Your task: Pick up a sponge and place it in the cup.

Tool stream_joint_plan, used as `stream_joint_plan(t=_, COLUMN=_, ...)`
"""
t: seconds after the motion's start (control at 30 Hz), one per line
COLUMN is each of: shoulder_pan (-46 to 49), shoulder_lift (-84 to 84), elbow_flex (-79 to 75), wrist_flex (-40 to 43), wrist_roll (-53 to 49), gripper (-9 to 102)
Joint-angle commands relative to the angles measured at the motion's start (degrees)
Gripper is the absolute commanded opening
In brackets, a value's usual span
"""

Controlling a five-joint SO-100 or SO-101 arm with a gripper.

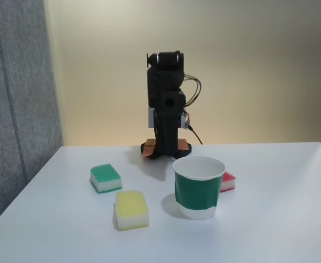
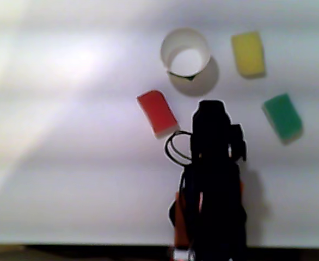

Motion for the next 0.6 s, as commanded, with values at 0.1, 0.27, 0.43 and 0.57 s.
stream_joint_plan(t=0.1, shoulder_pan=-6.77, shoulder_lift=-11.60, elbow_flex=-9.23, wrist_flex=-1.14, wrist_roll=-1.49, gripper=0)
stream_joint_plan(t=0.27, shoulder_pan=-9.67, shoulder_lift=-18.90, elbow_flex=-13.80, wrist_flex=-3.08, wrist_roll=-0.97, gripper=0)
stream_joint_plan(t=0.43, shoulder_pan=-14.77, shoulder_lift=-26.19, elbow_flex=-16.96, wrist_flex=-3.78, wrist_roll=1.41, gripper=0)
stream_joint_plan(t=0.57, shoulder_pan=-18.54, shoulder_lift=-32.70, elbow_flex=-19.16, wrist_flex=-6.50, wrist_roll=6.15, gripper=0)
